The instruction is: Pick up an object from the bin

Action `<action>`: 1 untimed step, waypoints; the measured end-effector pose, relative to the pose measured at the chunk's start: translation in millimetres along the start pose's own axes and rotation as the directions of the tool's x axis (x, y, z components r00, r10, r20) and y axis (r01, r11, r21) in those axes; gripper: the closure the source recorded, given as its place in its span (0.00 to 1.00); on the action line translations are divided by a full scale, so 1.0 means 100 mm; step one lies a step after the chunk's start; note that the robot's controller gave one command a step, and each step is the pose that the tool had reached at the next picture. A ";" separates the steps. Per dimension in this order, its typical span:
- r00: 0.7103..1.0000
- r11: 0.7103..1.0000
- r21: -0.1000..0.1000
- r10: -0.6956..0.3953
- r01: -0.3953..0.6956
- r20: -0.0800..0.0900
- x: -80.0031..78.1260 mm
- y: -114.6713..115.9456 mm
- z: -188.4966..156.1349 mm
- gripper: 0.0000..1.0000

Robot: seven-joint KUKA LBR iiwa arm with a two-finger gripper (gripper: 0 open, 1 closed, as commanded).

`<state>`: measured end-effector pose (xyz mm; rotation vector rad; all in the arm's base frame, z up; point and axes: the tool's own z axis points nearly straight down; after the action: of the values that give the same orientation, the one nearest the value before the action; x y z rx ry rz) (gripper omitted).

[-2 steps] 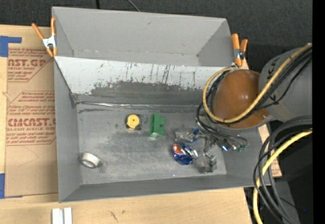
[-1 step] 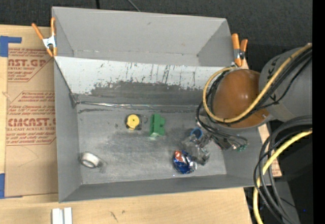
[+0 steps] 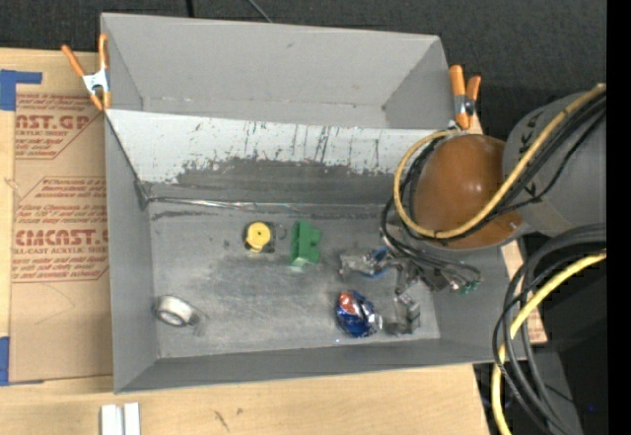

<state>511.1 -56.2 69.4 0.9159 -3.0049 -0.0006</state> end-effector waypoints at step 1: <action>0.929 0.929 -0.003 -0.371 0.371 0.002 -0.28 0.68 0.00 0.00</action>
Offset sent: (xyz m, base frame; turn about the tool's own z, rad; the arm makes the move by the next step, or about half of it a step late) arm -0.0140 0.0696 0.0006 -0.3778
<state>496.5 16.6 69.2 1.4676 -2.7779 -0.0056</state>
